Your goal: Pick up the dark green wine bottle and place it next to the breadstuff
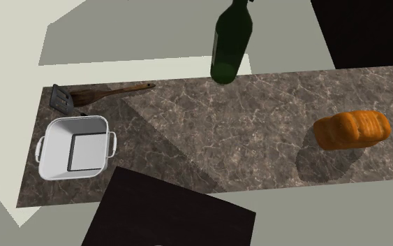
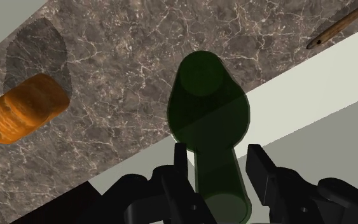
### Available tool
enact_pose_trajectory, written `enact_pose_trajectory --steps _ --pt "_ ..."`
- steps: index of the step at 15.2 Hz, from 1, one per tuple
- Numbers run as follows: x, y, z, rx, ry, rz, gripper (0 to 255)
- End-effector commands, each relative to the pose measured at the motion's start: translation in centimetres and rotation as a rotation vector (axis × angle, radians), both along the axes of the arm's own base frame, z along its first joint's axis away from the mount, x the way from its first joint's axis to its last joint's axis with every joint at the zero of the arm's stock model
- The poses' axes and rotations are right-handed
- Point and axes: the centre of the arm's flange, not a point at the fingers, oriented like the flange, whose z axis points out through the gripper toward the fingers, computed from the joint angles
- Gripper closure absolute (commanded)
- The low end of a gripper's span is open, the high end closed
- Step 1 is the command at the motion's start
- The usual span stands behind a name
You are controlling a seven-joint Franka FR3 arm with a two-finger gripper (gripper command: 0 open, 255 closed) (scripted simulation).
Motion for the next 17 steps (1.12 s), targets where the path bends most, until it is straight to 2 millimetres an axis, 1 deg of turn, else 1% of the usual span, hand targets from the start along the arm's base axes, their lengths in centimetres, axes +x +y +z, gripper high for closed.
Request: enact_pose_trajectory --steps 1,5,17 --pt "-0.1 0.0 1.1 0.0 0.0 0.0 255" --pt "-0.1 0.0 3.2 0.0 0.0 0.0 255" --pt "0.2 -14.7 -2.6 0.0 0.0 0.0 255"
